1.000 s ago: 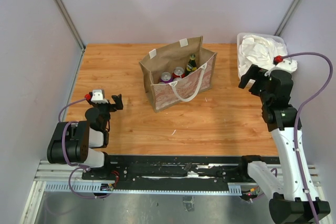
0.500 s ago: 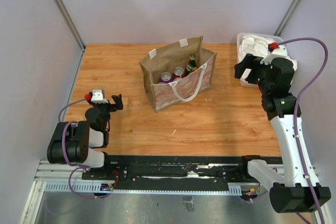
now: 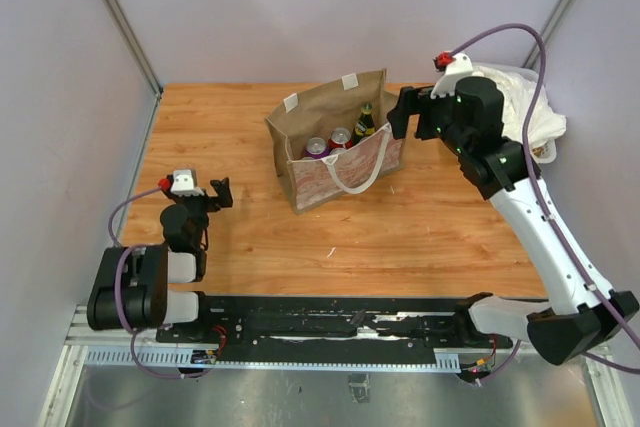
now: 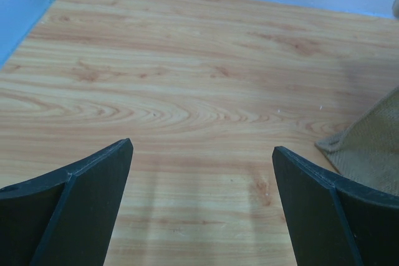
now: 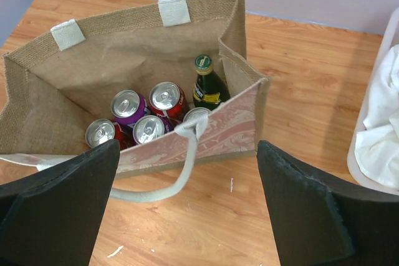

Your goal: Take the beverage out of the canvas bag

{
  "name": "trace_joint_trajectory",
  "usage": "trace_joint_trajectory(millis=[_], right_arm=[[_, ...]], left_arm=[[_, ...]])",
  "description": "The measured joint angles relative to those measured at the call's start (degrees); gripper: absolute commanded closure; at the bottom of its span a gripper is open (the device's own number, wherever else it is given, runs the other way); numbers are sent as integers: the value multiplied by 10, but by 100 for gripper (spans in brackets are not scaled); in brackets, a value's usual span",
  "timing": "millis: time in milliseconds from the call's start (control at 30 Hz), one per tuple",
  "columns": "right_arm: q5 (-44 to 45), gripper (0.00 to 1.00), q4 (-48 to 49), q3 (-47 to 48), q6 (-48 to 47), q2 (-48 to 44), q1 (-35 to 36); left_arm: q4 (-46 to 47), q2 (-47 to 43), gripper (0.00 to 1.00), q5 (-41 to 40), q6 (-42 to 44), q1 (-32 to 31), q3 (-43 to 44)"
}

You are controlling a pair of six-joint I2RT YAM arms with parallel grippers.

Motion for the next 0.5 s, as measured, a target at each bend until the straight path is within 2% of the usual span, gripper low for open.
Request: trace_joint_trajectory(millis=[100, 267, 500], right_arm=[[5, 11, -8, 29, -10, 30, 15], [17, 14, -25, 53, -12, 64, 22], [31, 14, -51, 61, -7, 97, 31]], left_arm=[[-86, -85, 0, -7, 0, 0, 19], [-263, -227, 0, -5, -14, 0, 120], [-428, -305, 0, 1, -71, -35, 230]])
